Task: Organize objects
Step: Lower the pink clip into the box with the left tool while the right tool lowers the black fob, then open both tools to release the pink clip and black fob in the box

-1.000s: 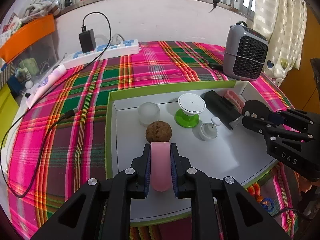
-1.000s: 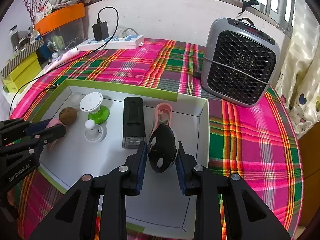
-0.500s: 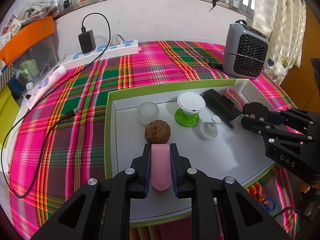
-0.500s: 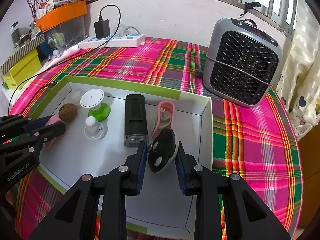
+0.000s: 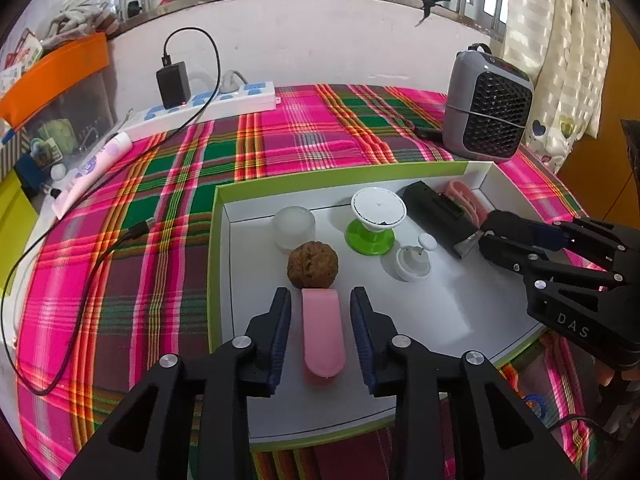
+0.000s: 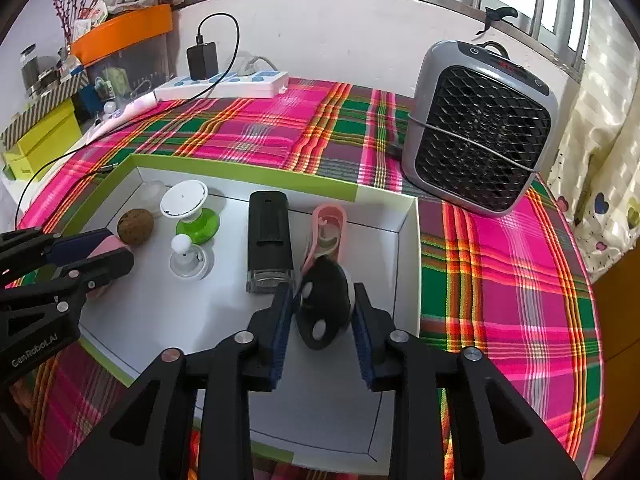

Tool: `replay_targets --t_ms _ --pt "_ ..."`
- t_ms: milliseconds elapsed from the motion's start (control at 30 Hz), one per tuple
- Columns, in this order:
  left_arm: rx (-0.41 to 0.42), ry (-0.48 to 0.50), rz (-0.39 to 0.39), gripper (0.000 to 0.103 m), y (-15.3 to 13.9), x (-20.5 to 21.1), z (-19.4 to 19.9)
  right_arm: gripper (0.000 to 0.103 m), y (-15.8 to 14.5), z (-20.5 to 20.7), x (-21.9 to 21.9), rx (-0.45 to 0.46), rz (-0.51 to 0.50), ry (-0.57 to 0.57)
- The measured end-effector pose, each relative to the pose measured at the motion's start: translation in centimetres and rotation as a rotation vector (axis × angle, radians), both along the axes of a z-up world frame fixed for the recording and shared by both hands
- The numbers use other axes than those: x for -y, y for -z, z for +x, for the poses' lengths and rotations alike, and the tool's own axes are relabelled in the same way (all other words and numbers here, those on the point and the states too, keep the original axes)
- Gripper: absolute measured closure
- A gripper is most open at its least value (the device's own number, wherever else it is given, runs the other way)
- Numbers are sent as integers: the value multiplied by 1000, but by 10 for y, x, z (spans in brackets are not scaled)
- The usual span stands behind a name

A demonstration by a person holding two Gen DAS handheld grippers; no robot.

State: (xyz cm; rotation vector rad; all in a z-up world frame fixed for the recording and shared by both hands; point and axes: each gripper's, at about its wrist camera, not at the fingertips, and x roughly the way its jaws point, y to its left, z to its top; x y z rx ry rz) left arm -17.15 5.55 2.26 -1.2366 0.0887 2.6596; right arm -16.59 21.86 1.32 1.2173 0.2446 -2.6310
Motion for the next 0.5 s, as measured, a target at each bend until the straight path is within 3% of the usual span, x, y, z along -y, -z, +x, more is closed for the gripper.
replay_targets --t_ms 500 --pt "-8 -2 27 67 -5 1 8 58 -3 8 -3 -14 -15 19"
